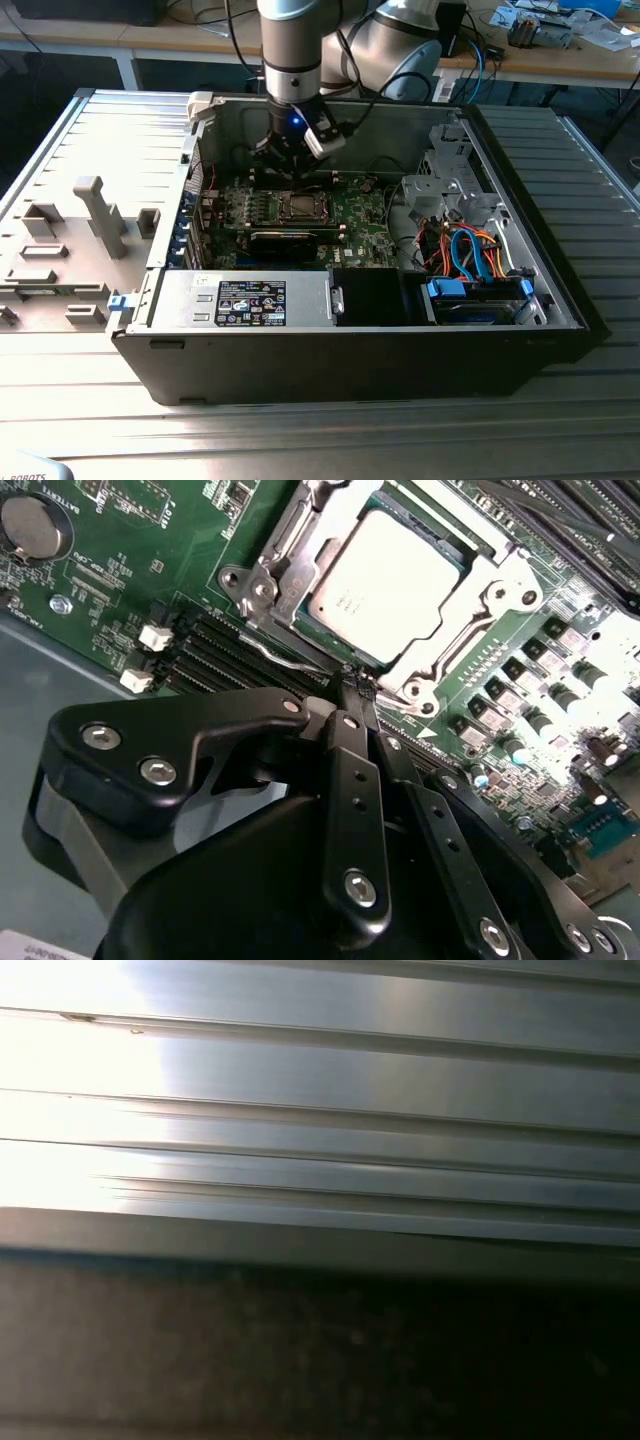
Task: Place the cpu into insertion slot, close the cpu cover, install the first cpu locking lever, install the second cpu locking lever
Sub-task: 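Install the first cpu locking lever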
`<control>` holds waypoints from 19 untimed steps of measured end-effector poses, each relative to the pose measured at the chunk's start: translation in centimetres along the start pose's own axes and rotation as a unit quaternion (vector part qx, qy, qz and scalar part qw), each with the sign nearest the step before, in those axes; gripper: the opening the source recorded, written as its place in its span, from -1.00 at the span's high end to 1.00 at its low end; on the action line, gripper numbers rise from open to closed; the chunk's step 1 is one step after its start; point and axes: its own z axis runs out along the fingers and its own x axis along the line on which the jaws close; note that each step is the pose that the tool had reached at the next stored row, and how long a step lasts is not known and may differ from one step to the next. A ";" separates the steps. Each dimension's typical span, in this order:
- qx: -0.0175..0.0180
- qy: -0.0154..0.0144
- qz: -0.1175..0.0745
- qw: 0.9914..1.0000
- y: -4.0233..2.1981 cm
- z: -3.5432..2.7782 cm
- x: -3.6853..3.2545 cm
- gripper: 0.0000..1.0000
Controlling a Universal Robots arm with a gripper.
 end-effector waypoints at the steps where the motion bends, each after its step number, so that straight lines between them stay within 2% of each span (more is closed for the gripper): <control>1: 0.000 0.000 0.001 1.000 0.00 0.03 -0.06 0.79; 8: 0.001 0.000 0.021 1.000 -0.04 0.37 -0.61 0.79; 17: 0.001 0.000 0.022 1.000 -0.12 0.56 -1.81 0.79; 19: 0.001 0.000 0.022 1.000 -0.15 0.64 -2.27 0.79</control>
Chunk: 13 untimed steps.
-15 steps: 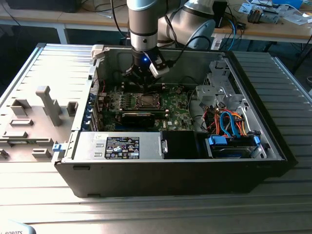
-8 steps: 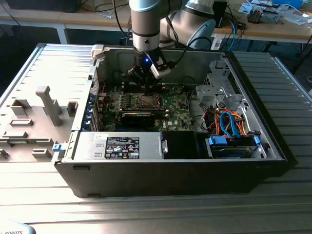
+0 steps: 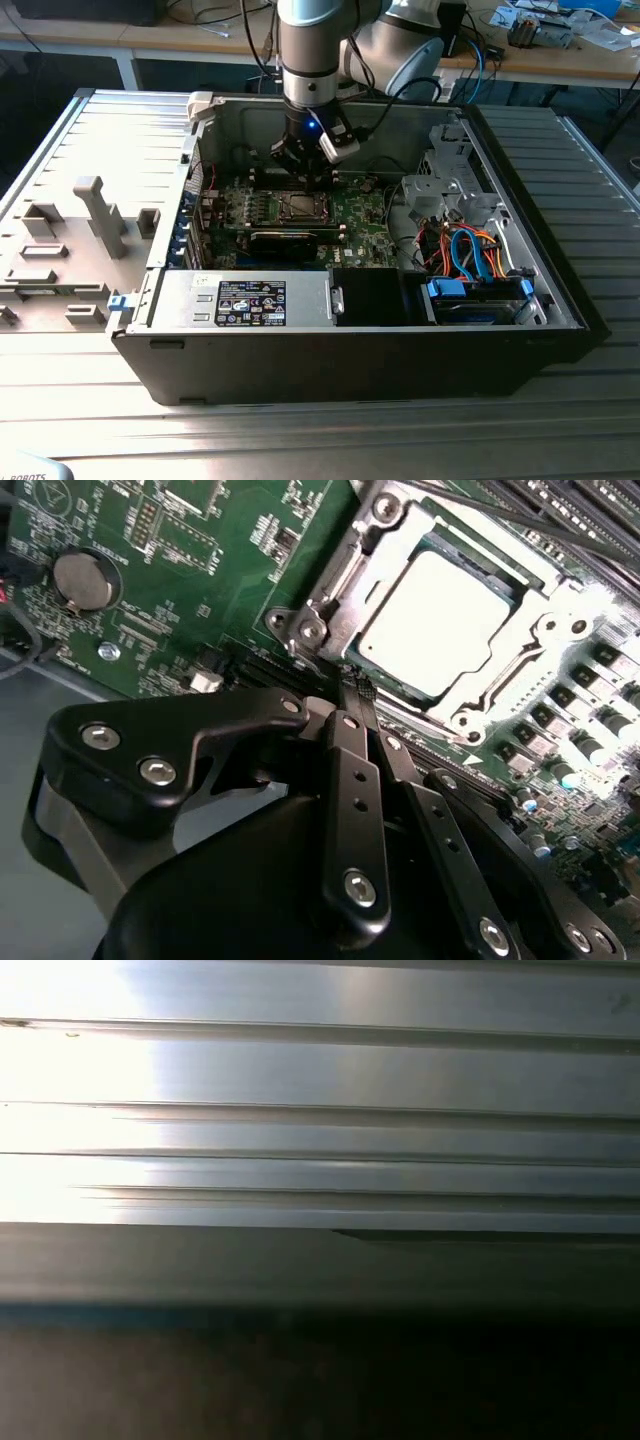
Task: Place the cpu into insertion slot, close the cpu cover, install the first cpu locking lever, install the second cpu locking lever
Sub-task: 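Install the first cpu locking lever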
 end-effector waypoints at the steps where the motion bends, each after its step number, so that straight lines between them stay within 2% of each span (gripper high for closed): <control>1: 0.000 0.000 0.000 1.000 -0.01 0.01 -0.11 0.79; 7: -0.001 0.000 0.000 1.000 0.27 -0.06 -0.16 0.79; 9: 0.000 0.000 0.000 1.000 0.27 -0.78 -0.19 0.79; 13: 0.000 0.000 0.000 1.000 -0.26 -0.88 -0.19 0.79</control>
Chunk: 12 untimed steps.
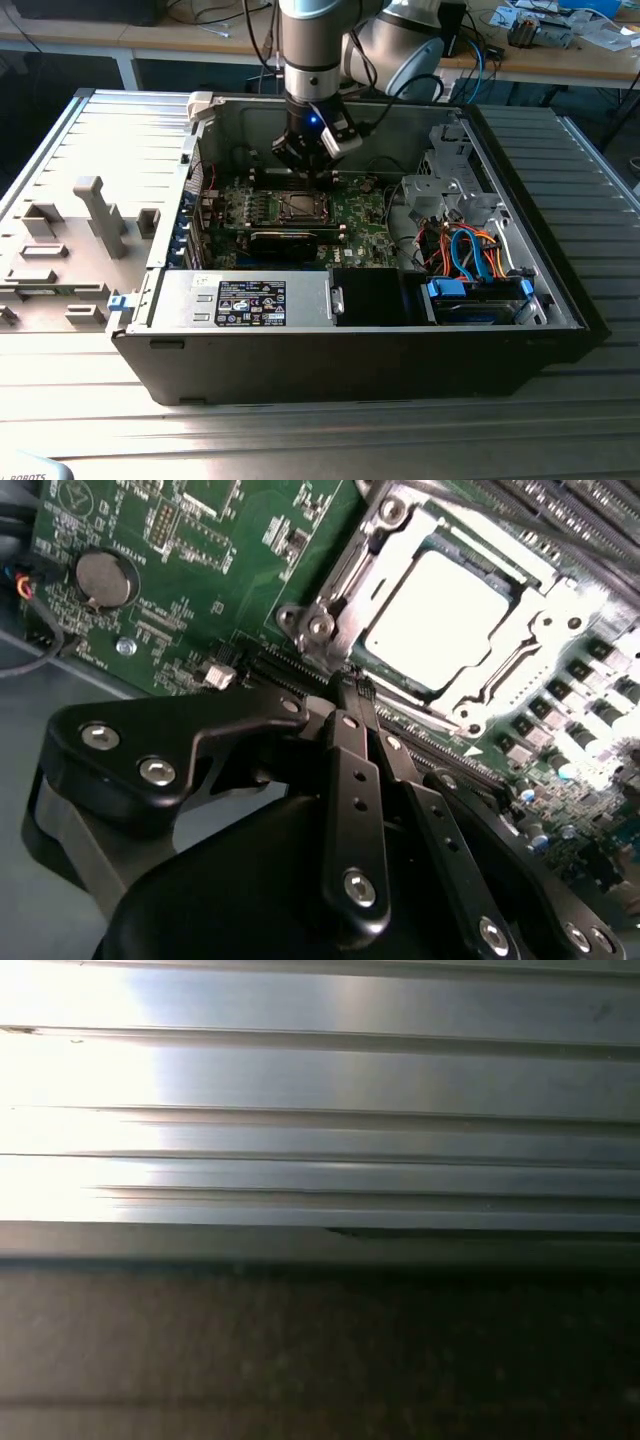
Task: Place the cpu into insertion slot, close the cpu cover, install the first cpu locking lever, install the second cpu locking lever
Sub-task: 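Install the first cpu locking lever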
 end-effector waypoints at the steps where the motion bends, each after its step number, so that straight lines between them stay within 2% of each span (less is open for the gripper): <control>1: 0.000 0.000 0.000 1.000 -0.27 0.00 0.01 0.79; 4: 0.000 0.000 0.000 1.000 -1.21 -0.01 0.02 0.79; 5: 0.000 0.000 0.000 1.000 -1.63 -0.01 0.03 0.79; 6: 0.000 0.000 0.000 1.000 -2.36 -0.01 0.03 0.79; 9: 0.000 0.000 0.000 1.000 -3.68 -0.02 0.06 0.79; 12: 0.000 0.000 0.000 1.000 -4.75 -0.03 0.08 0.79</control>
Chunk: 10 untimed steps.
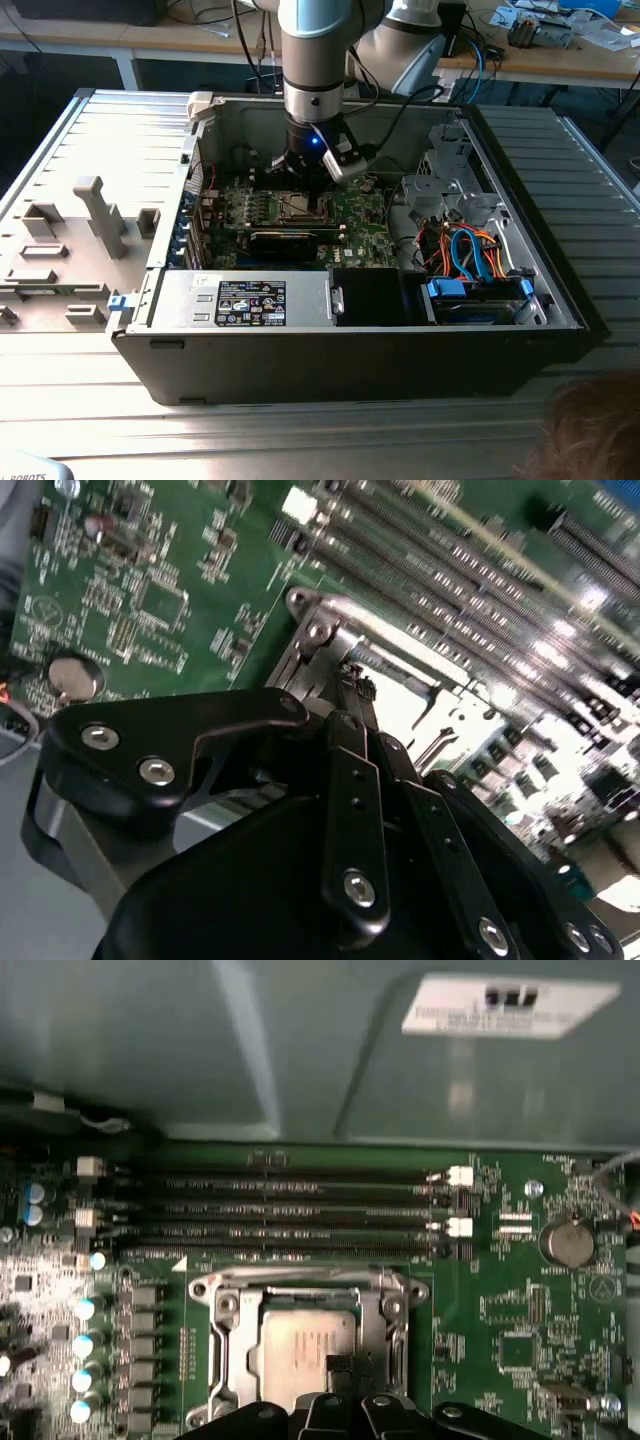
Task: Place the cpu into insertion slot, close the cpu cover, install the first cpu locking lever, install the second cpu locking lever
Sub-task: 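Install the first cpu locking lever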
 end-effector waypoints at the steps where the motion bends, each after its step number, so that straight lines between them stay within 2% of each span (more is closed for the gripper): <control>1: 0.000 0.000 0.000 1.000 -0.31 -0.01 0.00 0.79; 5: 0.000 0.000 0.000 1.000 -0.74 -0.01 0.01 0.79; 10: 0.000 0.000 0.000 1.000 -0.84 -0.23 0.00 0.79</control>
